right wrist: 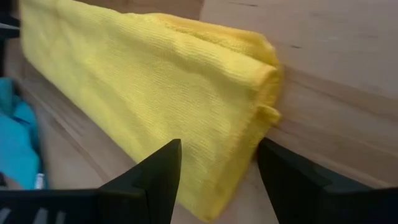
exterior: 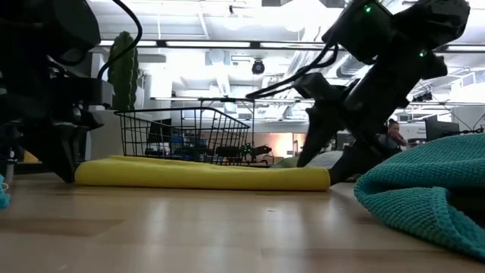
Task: Fold microfiber towels
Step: Fold the left yellow microfiber cloth
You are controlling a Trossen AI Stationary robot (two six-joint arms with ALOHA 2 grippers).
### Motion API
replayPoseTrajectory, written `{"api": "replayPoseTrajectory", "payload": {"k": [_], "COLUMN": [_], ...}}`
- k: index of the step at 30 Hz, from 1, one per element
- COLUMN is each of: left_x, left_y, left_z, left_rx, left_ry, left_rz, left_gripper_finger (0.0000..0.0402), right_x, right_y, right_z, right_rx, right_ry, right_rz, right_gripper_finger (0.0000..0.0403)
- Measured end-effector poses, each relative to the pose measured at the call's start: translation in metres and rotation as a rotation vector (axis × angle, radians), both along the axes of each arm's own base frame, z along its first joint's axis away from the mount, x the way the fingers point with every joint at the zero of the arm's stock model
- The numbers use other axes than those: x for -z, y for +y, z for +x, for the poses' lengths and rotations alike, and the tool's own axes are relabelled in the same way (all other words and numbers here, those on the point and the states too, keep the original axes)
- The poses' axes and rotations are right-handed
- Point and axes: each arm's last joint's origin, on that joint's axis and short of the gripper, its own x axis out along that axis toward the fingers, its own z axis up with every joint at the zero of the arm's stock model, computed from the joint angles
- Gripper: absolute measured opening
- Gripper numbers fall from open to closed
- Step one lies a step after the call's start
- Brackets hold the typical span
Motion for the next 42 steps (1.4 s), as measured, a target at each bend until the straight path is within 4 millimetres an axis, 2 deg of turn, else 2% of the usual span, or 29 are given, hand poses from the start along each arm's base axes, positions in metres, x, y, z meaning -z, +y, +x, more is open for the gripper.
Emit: {"api": "replayPoseTrajectory", "payload": {"k": [9,12,15,19,21,24,30,38,42], "left_x": [0.0,0.0,0.0,-0.001,-0.001,-0.001,-0.004,-0.006,-0.005], "left_y": [0.0,0.0,0.0,0.0,0.0,0.0,-0.001,-0.001,-0.002], "left_z": [0.0,0.0,0.001,0.003,0.003,0.004,0.011,0.015,0.02], "left_rx": [0.003,0.009,0.007,0.004,-0.004,-0.007,-0.002,0.009,0.005], "left_ry": [-0.001,-0.002,-0.011,-0.03,-0.035,-0.046,-0.125,-0.164,-0.205], "left_rz": [0.001,0.003,0.008,0.011,0.012,0.015,0.023,0.029,0.026], "left_gripper_finger": [0.0,0.0,0.0,0.0,0.0,0.0,0.0,0.0,0.0], "right_x": [0.004,0.006,0.007,0.009,0.009,0.009,0.003,-0.031,-0.05], "right_y": [0.001,0.0,0.0,-0.001,-0.001,-0.001,-0.001,-0.001,0.0], "right_z": [0.004,0.003,0.002,0.0,0.0,0.0,-0.007,-0.048,-0.065], "right_rx": [0.023,0.02,0.024,-0.003,-0.027,-0.045,-0.075,-0.025,0.008], "right_ry": [-0.028,-0.013,0.003,0.019,0.021,0.026,0.074,0.245,0.245], "right_rz": [0.002,-0.019,-0.045,-0.093,-0.119,-0.144,-0.208,-0.319,-0.318], "right_gripper_finger": [0.0204,0.0188,0.0139,0.0037,0.0011,0.0017,0.0003,0.0001,0.0]}}
